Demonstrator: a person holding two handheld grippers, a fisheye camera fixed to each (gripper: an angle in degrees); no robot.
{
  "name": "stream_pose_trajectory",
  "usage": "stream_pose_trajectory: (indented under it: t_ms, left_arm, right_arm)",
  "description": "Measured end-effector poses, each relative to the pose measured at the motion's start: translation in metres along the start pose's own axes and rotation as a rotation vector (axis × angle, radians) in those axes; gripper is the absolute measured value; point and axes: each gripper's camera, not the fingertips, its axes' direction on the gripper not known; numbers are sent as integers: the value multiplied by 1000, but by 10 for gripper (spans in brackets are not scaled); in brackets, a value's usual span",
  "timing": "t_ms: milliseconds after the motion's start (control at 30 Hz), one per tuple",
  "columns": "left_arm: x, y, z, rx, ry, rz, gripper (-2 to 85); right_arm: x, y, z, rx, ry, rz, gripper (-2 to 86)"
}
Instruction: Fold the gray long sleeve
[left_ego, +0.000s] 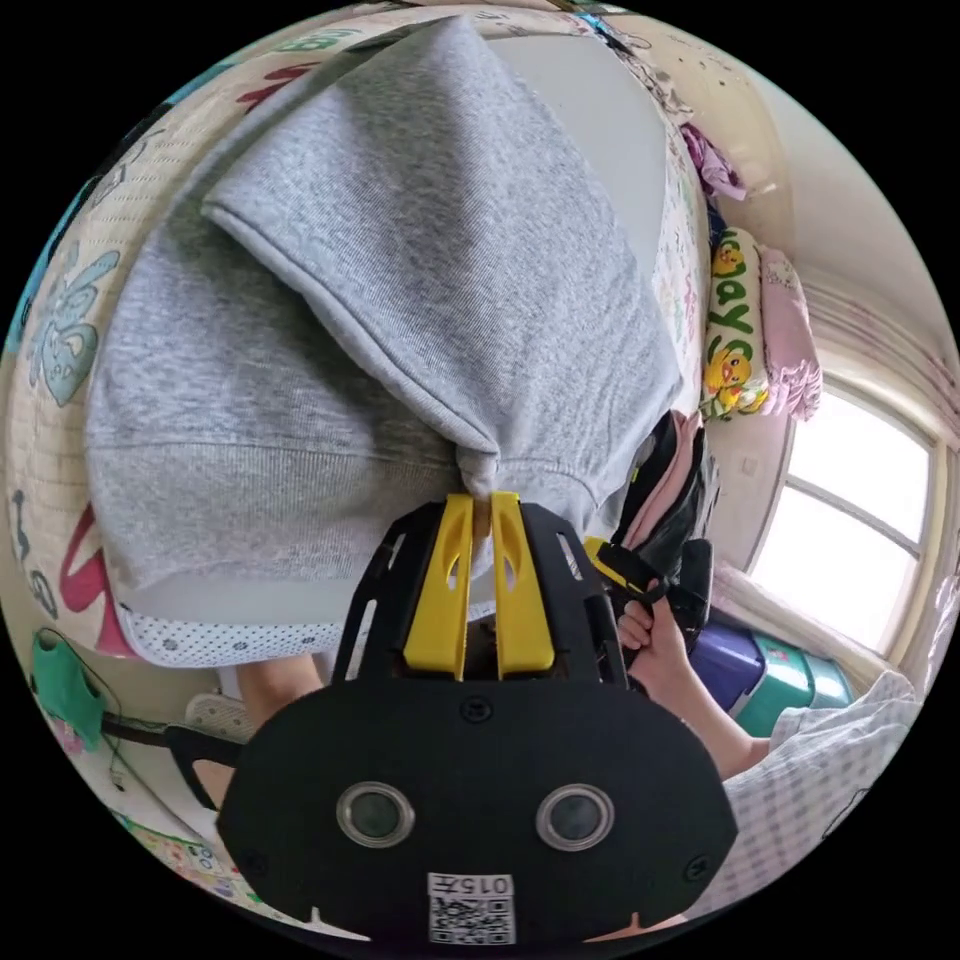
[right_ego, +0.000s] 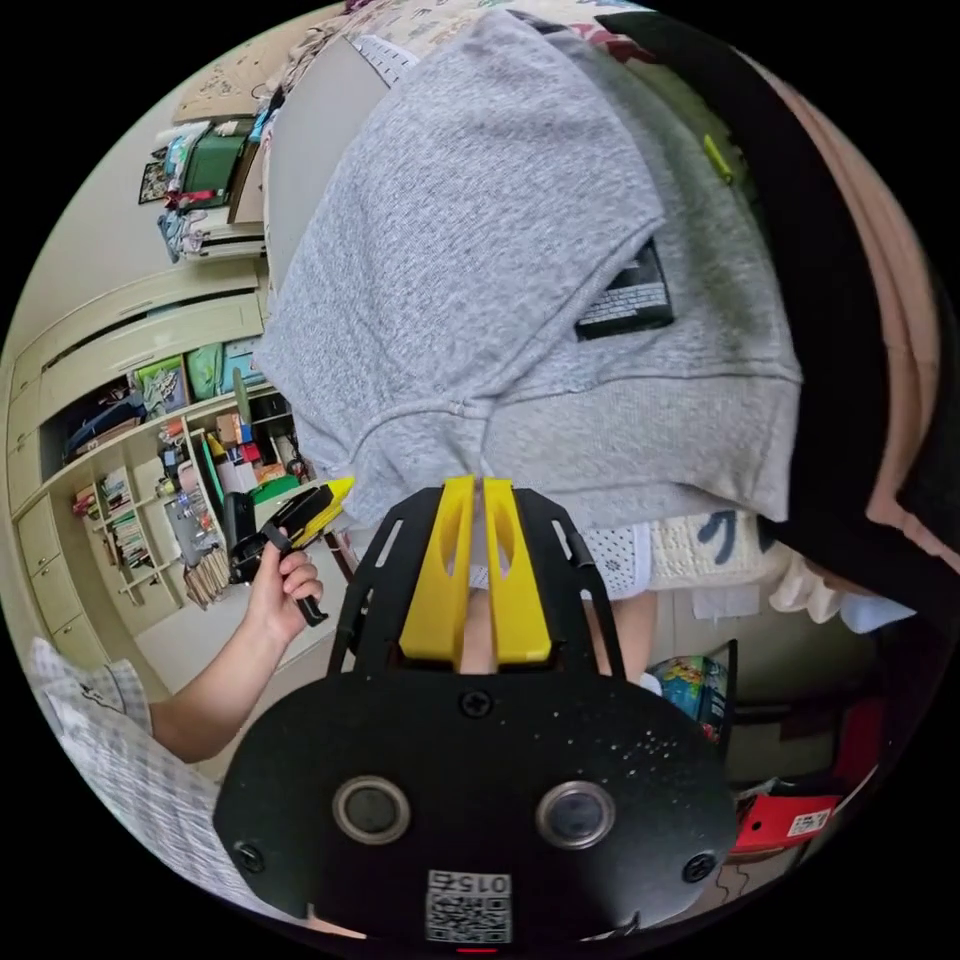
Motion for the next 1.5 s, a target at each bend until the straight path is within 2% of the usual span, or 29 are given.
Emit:
stream_pose_trajectory:
  t_ms: [133, 300, 367, 467, 667, 833, 933, 1000, 1100, 1233, 1400, 1500]
  left_arm:
    - [64, -5, -56, -23, -204, 118, 28]
    - [190, -58, -92, 70, -173, 364, 66]
    - [276, -97, -78, 48, -181, 554, 73]
    - [378, -147, -39, -10, -194, 707, 92]
    - [534, -210, 50, -166, -357, 863, 112]
    - [585, -235, 106, -307, -521, 863, 115]
    - [593, -236, 133, -418, -689, 900, 106]
    - [594, -236, 137, -417, -767, 943, 88]
    - [590, -243, 120, -358, -706, 917, 67]
    - [579, -241, 84, -261, -612, 944, 53]
    - [570, -235, 39, -172, -533, 1011, 46]
    - [558, -240, 1, -115, -366, 992, 44]
  right_arm:
    - [32, 33, -35, 65, 109, 75, 9]
    - [75, 52, -62, 191, 95, 205, 79]
    - [89, 46, -60, 226, 48, 245, 95]
    - [97, 38, -55, 279, 52, 264, 100]
    - [109, 29, -39, 272, 44, 280, 94]
    - [123, 25, -31, 240, 27, 290, 68]
    - [134, 24, -26, 222, -11, 286, 55]
    - [140, 25, -22, 214, -39, 265, 47]
    - [142, 30, -21, 230, -105, 200, 24]
    - [128, 51, -34, 277, -58, 64, 8]
    - [145, 75, -59, 371, -170, 70, 2]
    - [145, 82, -83, 434, -151, 22, 0]
